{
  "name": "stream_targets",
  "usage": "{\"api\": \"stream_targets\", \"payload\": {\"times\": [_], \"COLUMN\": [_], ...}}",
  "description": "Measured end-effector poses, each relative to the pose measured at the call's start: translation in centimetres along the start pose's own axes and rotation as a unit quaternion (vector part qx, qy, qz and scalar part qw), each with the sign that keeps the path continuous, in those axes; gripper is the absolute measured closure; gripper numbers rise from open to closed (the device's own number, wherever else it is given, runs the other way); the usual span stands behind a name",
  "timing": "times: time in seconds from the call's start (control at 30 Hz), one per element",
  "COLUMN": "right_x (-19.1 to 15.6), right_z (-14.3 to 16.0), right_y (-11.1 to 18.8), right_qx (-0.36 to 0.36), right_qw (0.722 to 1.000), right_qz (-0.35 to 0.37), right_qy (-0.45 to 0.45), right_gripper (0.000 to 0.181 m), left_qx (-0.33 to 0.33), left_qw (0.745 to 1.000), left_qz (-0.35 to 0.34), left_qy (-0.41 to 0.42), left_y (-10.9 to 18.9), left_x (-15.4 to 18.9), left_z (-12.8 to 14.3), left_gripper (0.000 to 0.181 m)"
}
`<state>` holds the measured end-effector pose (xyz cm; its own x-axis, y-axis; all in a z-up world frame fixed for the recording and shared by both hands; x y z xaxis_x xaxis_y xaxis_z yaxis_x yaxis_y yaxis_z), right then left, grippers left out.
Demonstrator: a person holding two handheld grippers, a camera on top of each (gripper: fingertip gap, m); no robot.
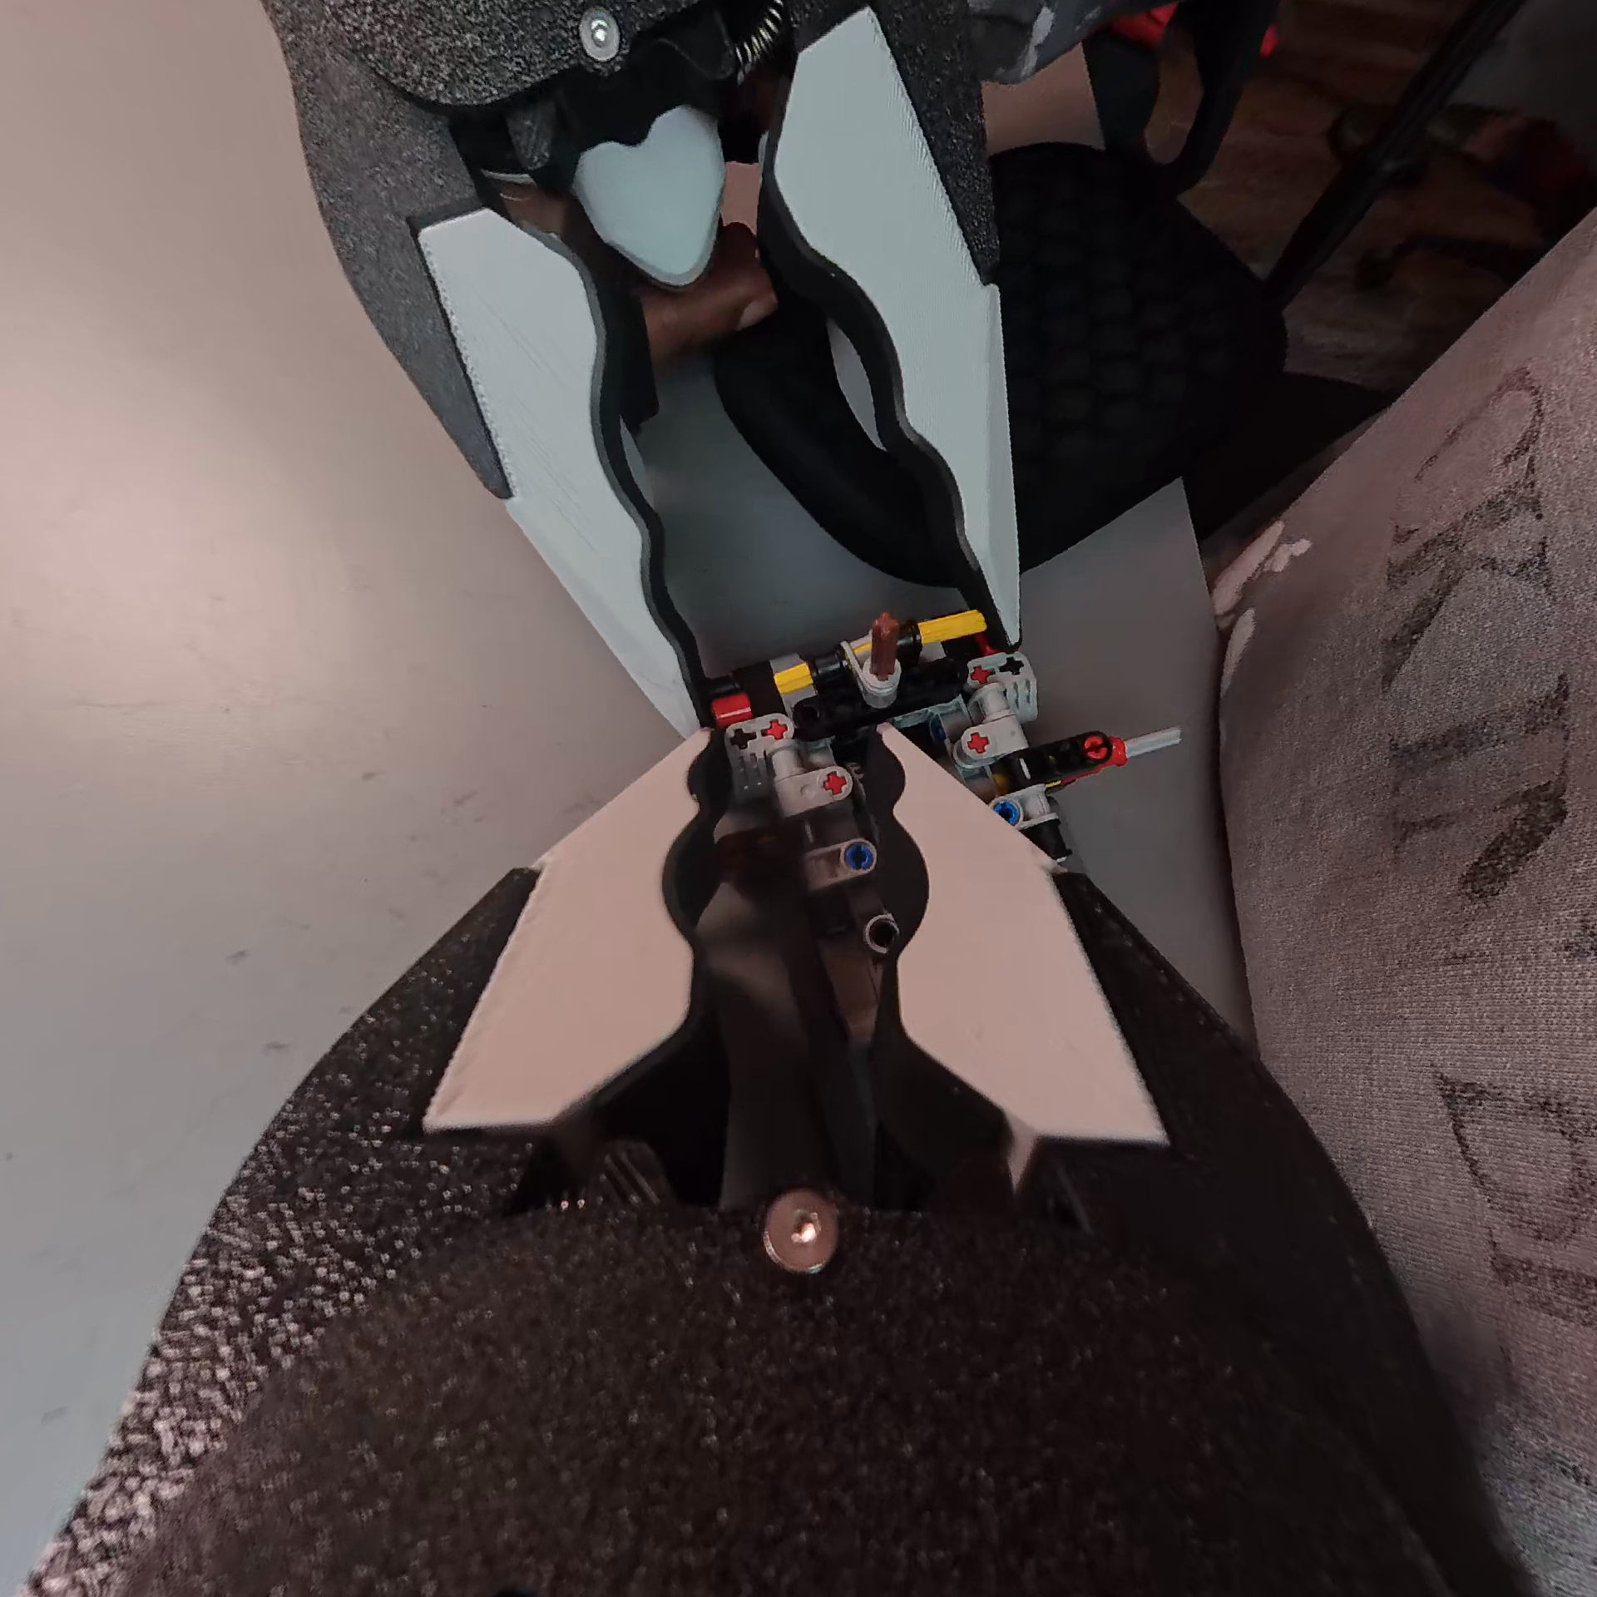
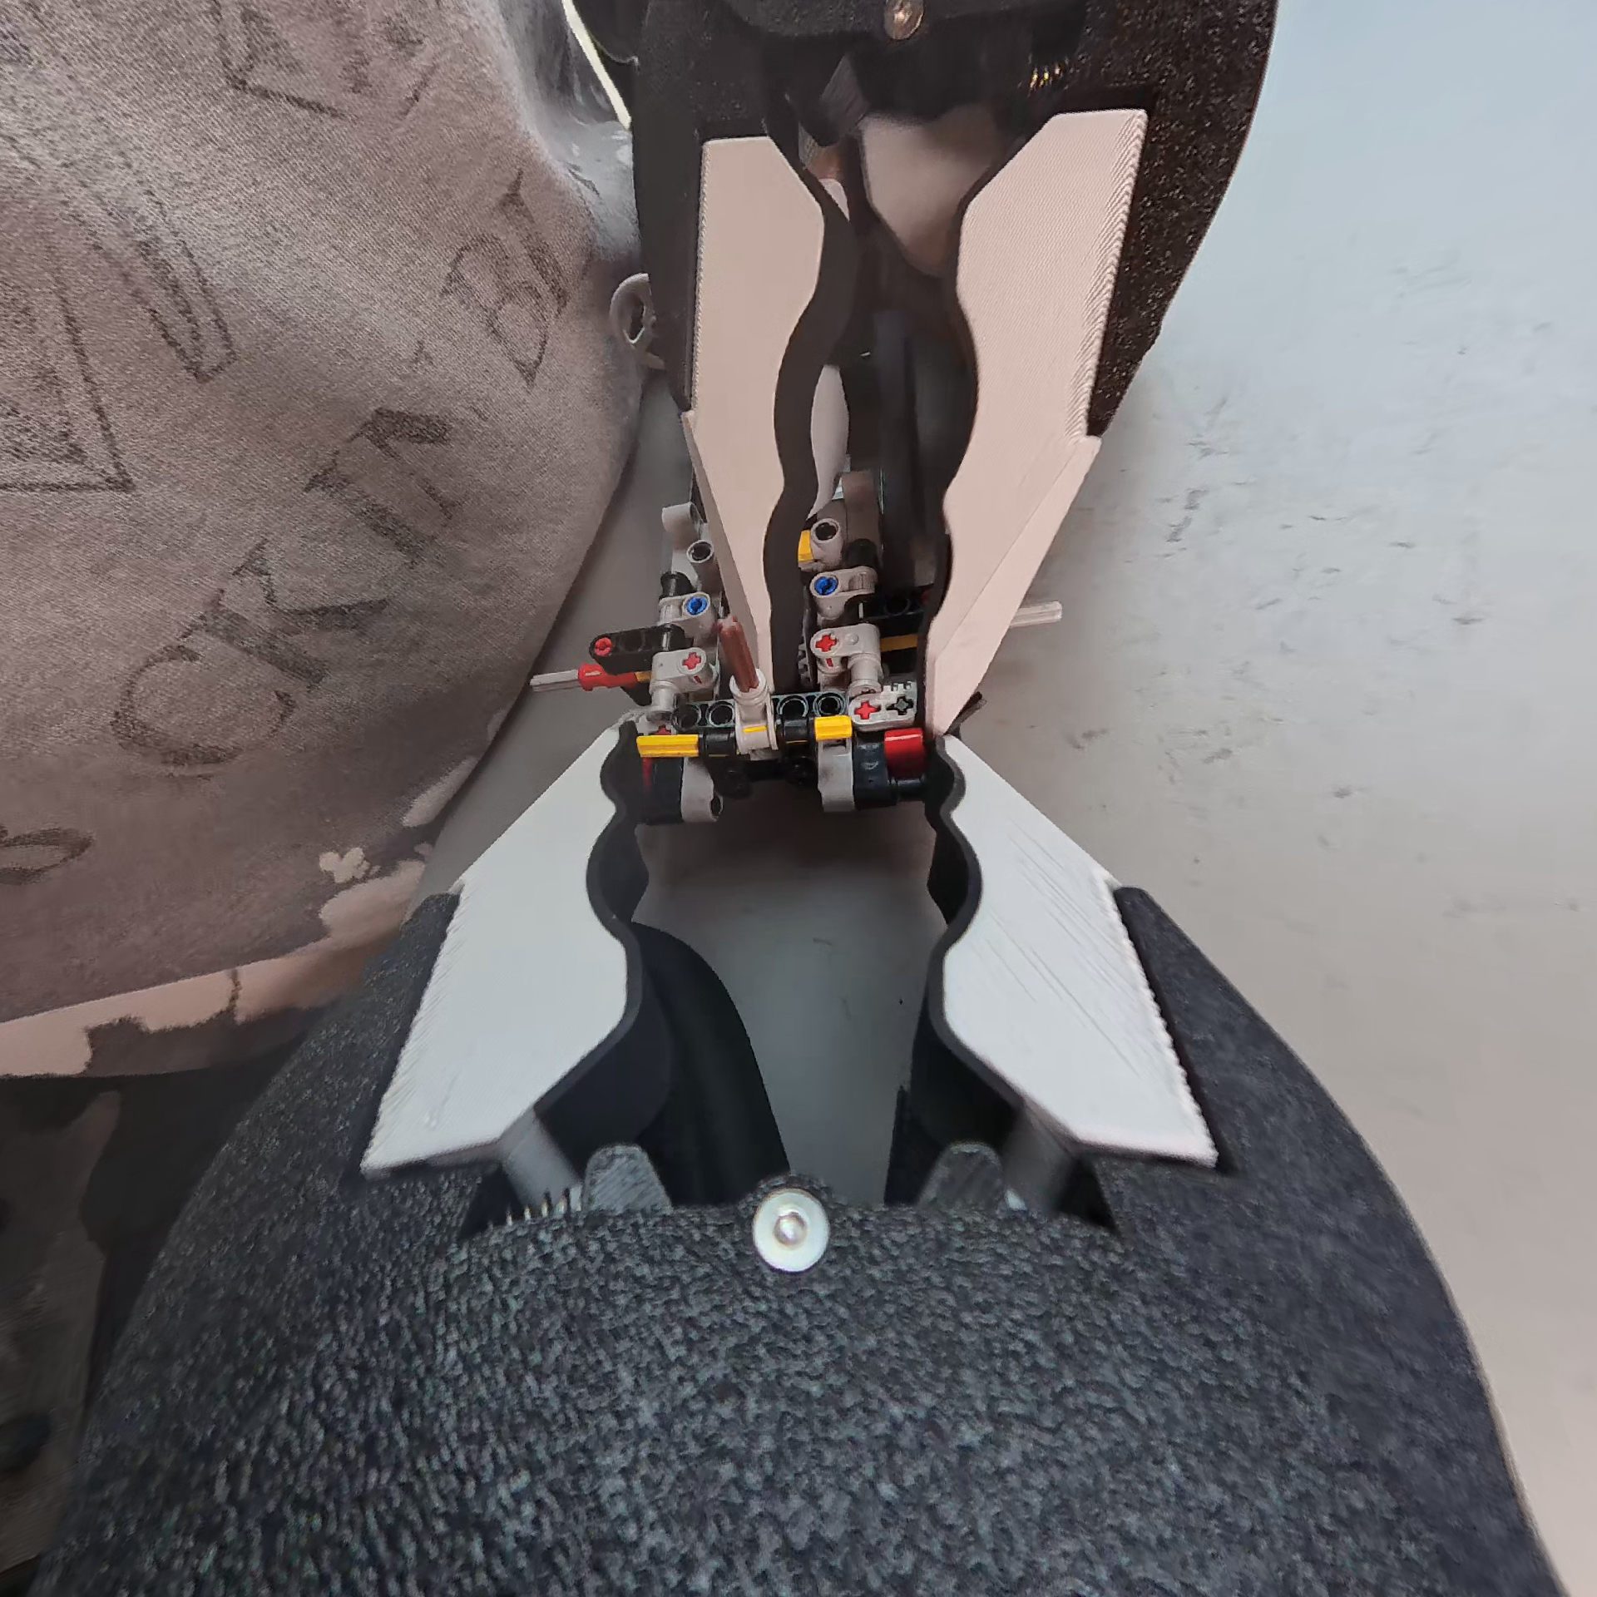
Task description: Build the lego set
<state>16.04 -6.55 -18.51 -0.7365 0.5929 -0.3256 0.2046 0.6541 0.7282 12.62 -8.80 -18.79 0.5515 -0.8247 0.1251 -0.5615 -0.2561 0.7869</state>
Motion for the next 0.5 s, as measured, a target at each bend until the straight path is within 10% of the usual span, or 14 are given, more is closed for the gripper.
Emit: {"api": "stream_targets", "payload": {"times": [0.5], "right_x": [-0.9], "right_z": [-0.1], "right_y": [1.5], "right_qx": [-0.028], "right_qw": [0.991], "right_qz": [0.123], "right_qy": [-0.034], "right_gripper": [0.107], "left_qx": [0.005], "left_qw": [1.000], "left_qz": [0.010], "left_qy": [0.012], "left_y": [0.5], "left_x": [-1.5], "left_z": [0.3], "left_gripper": [0.148]}}
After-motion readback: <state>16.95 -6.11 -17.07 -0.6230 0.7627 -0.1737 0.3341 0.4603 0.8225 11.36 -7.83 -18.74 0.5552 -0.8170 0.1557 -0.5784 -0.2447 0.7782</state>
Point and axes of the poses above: each gripper's, where its closed fingertips meet, y back along the fingers, z out of its underside, x = y × z across the jaws, the point moved 3 cm from there along y, back along the fingers, and after that the axes turned 14 degrees about -x, right-handed, at the moved point
